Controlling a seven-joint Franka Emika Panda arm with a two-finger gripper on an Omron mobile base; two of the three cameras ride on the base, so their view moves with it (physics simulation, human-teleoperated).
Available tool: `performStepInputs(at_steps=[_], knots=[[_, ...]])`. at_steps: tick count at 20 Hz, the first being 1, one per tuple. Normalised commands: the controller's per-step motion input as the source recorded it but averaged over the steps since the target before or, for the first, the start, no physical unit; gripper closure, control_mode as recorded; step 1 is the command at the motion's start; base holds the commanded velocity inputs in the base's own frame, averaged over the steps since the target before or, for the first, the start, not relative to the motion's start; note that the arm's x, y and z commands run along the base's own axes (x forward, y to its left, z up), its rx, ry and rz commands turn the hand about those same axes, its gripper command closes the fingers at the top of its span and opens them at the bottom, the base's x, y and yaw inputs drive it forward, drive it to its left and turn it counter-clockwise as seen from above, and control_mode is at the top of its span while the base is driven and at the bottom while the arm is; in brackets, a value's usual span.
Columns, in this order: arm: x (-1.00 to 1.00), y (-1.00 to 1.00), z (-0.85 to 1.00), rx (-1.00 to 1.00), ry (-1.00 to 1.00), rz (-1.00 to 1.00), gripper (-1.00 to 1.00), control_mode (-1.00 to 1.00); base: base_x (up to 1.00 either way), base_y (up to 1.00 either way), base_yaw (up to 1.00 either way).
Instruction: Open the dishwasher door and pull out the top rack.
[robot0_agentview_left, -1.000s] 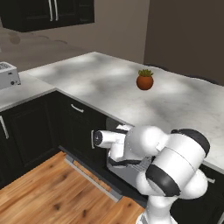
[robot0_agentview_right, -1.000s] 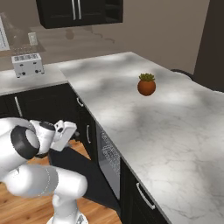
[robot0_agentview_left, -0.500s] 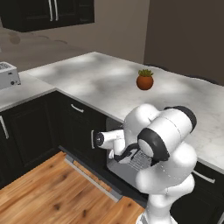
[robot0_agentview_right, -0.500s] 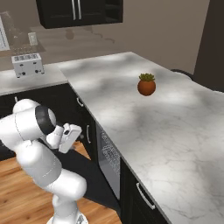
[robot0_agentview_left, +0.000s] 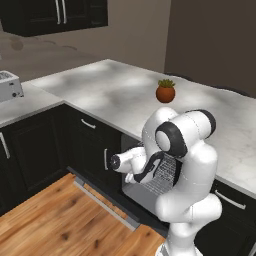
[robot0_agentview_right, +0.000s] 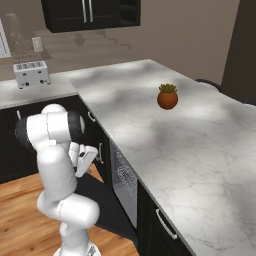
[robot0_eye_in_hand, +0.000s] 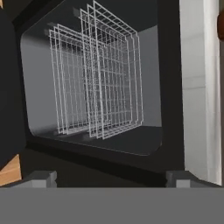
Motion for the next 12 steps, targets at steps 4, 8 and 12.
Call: performStepInputs(at_steps=[4, 8, 12], knots=[[0.25, 0.00, -0.38, -0.03, 0.00, 0.01, -1.00, -1.00, 0.00, 0.00, 0.00], [0.23, 0.00, -0.32, -0.07, 0.00, 0.00, -1.00, -1.00, 0.00, 0.00, 0.00], [0.23, 0.00, -0.25, -0.08, 0.00, 0.00, -1.00, -1.00, 0.00, 0.00, 0.00]])
